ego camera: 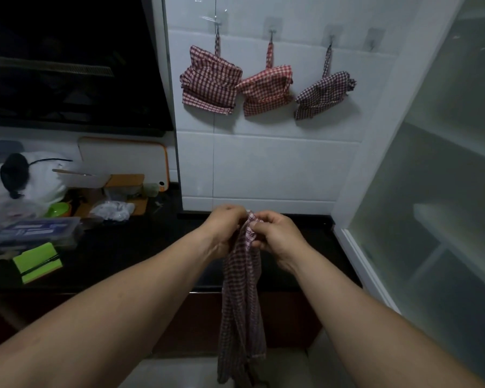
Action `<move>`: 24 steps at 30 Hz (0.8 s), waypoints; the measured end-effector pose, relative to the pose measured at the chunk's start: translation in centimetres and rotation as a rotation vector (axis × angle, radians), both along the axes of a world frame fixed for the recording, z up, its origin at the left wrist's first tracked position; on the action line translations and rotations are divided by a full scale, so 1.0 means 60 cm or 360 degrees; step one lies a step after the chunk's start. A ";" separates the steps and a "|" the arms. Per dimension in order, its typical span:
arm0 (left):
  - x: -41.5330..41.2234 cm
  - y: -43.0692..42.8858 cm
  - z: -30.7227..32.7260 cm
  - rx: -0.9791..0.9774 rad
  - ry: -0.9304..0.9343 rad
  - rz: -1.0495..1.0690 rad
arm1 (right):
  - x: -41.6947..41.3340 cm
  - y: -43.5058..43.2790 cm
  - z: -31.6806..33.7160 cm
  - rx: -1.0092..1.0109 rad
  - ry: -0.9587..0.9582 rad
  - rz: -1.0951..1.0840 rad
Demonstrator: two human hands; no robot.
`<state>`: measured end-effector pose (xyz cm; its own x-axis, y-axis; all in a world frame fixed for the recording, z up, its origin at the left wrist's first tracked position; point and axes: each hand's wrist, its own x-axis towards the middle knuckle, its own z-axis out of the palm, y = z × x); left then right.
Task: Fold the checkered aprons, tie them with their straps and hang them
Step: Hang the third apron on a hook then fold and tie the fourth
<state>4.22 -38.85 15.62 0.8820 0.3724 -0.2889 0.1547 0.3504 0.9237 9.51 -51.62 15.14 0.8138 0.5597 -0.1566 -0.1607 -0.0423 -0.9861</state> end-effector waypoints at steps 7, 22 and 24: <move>-0.020 -0.035 -0.003 0.0314 -0.0411 -0.0380 | 0.036 0.004 0.012 0.0643 0.0567 -0.0344; -0.031 -0.030 -0.031 0.1818 -0.0008 0.0052 | 0.030 -0.018 -0.005 0.0092 0.0237 -0.0362; -0.032 -0.028 -0.046 0.1696 -0.0054 0.0197 | 0.019 -0.030 -0.015 -0.0059 0.0146 -0.0402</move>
